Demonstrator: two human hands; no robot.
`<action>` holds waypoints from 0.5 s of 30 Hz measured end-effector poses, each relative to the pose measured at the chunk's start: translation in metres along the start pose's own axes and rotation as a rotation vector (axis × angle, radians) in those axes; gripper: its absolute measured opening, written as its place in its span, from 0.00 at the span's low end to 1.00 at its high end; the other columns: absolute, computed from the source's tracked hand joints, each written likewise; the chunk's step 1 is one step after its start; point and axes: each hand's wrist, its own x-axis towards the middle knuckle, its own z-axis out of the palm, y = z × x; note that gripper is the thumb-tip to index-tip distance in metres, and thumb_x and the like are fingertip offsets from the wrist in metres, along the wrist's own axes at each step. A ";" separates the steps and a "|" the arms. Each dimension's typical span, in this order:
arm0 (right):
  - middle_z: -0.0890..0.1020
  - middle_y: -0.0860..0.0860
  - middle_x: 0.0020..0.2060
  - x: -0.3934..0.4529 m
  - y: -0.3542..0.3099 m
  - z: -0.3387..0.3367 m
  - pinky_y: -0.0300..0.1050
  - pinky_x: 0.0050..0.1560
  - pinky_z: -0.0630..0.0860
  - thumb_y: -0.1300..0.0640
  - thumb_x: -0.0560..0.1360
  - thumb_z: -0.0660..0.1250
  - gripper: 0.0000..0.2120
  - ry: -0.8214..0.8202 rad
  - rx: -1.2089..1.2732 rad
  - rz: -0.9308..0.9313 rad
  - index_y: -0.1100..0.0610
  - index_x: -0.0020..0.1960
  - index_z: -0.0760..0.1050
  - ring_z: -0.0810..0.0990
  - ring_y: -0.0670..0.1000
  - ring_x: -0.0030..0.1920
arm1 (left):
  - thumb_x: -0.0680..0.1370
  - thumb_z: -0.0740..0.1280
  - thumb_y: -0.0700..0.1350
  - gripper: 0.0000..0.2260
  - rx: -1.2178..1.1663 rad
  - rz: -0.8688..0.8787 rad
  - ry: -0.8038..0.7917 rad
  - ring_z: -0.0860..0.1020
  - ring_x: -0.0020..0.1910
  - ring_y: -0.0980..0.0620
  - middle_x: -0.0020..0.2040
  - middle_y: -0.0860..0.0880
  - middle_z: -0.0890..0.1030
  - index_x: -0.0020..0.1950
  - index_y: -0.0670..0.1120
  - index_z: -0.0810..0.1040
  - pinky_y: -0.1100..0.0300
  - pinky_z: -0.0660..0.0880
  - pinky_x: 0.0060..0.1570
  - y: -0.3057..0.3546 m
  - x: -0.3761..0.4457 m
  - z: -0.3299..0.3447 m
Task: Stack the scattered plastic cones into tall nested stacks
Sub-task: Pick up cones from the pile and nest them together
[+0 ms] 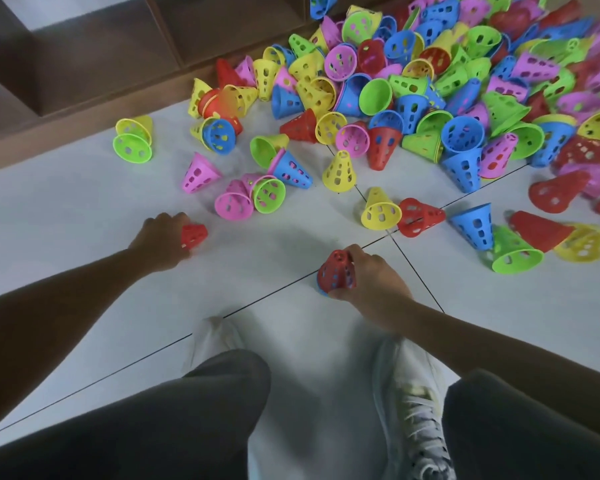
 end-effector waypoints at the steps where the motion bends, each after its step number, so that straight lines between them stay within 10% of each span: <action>1: 0.78 0.51 0.49 0.001 0.000 0.001 0.50 0.47 0.77 0.45 0.65 0.78 0.29 0.004 0.005 0.013 0.48 0.59 0.68 0.77 0.55 0.49 | 0.70 0.77 0.45 0.26 -0.004 0.009 -0.005 0.77 0.55 0.35 0.54 0.36 0.79 0.64 0.40 0.74 0.49 0.72 0.56 0.001 -0.002 0.002; 7: 0.79 0.49 0.59 0.004 0.006 -0.004 0.49 0.56 0.77 0.50 0.64 0.81 0.34 -0.054 0.115 0.014 0.47 0.65 0.68 0.78 0.53 0.56 | 0.69 0.77 0.52 0.22 -0.163 0.019 0.013 0.79 0.49 0.41 0.46 0.45 0.83 0.58 0.47 0.76 0.54 0.70 0.43 0.019 -0.011 -0.003; 15: 0.74 0.48 0.66 0.006 0.030 -0.042 0.50 0.62 0.74 0.58 0.72 0.75 0.29 0.099 0.091 -0.046 0.46 0.69 0.69 0.73 0.51 0.64 | 0.64 0.76 0.59 0.24 -0.704 0.111 0.029 0.80 0.46 0.54 0.47 0.54 0.82 0.57 0.54 0.77 0.59 0.74 0.50 0.117 -0.032 -0.017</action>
